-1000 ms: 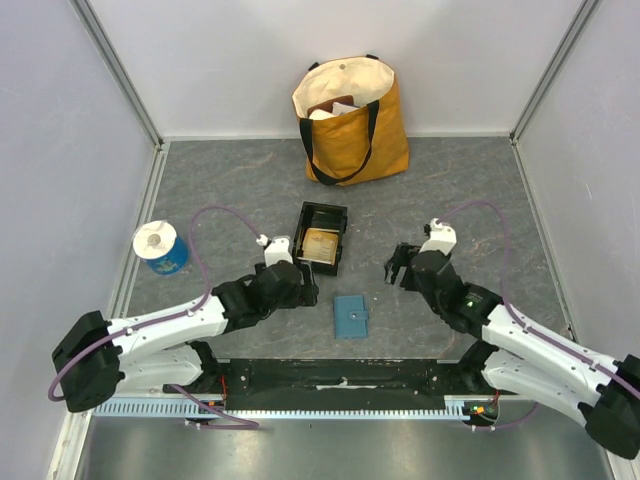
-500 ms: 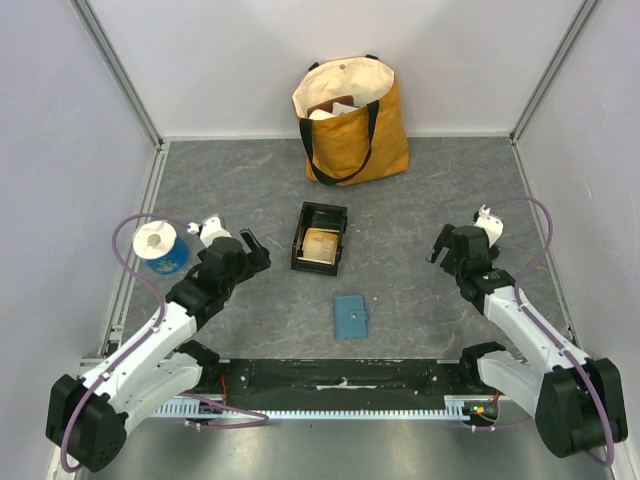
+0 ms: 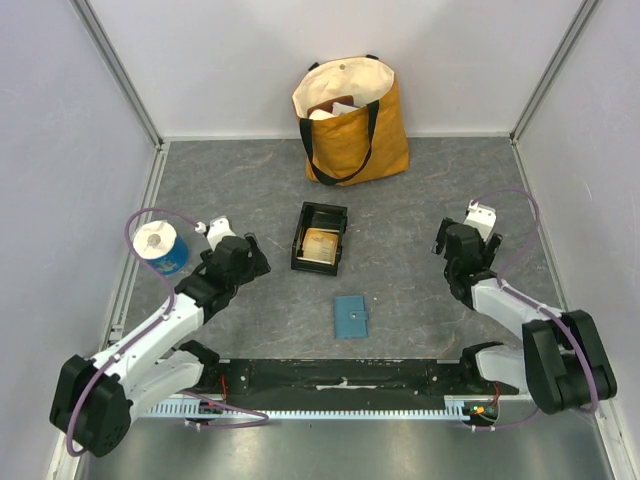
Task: Put the credit cards into the card holder
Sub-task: Reset both arms
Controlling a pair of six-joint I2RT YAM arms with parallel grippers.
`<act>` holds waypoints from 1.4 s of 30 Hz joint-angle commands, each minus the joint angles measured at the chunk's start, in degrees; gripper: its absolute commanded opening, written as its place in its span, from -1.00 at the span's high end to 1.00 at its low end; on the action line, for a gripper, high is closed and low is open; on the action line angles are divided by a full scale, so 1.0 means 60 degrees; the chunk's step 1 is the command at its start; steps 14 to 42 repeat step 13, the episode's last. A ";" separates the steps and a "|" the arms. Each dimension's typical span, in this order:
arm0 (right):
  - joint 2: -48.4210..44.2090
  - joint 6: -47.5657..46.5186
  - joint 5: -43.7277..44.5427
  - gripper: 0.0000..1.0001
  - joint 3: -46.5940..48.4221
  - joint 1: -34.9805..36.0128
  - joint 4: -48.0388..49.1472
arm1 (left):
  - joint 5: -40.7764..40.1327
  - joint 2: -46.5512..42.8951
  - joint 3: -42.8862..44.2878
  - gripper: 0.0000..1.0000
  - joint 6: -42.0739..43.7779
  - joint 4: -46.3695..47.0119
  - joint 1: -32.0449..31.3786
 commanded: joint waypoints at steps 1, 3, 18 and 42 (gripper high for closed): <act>0.0585 -0.0722 0.0718 -0.96 -0.0886 -0.0027 0.2922 | -0.0249 0.0210 0.0460 -0.79 0.0493 -0.0050 0.0039; 0.0556 -0.0722 0.0716 -0.96 -0.0887 0.0002 0.3084 | -0.0236 0.0224 0.0489 -0.80 0.0712 -0.0065 0.0010; 0.2253 -0.2288 0.1113 -0.96 -0.1065 -0.0027 0.7317 | -0.0308 -0.0009 0.0226 -0.84 0.1181 0.0593 0.0025; 0.2253 -0.2288 0.1113 -0.96 -0.1065 -0.0027 0.7317 | -0.0308 -0.0009 0.0226 -0.84 0.1181 0.0593 0.0025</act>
